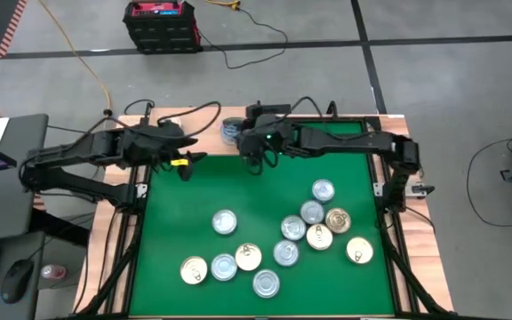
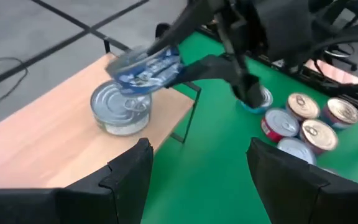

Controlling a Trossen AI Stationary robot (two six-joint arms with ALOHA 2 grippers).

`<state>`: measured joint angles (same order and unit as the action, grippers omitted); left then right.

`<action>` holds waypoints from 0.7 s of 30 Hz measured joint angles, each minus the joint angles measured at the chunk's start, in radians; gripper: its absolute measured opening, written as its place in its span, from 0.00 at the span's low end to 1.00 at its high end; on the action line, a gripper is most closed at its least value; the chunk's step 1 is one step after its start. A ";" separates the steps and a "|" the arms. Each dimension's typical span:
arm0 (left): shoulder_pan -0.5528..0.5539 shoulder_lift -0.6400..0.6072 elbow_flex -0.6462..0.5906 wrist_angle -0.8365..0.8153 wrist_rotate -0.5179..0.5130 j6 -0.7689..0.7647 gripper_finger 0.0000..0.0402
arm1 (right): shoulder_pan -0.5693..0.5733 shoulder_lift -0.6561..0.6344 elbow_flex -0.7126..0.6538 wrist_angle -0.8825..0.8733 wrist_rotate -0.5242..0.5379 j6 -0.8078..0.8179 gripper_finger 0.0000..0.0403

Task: Stack canned seafood by type on shelf
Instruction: Stack the dark blue tuna can on top of the green tuna can on the shelf

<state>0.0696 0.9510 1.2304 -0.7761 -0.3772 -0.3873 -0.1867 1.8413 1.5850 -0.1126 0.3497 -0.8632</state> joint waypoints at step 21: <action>-0.001 -0.094 -0.001 -0.044 0.034 -0.003 0.62 | 0.002 0.103 0.059 -0.046 0.020 0.169 0.63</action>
<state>0.0689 0.8566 1.2293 -0.8196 -0.3437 -0.3898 -0.1852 1.9438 1.6437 -0.1583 0.3695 -0.6939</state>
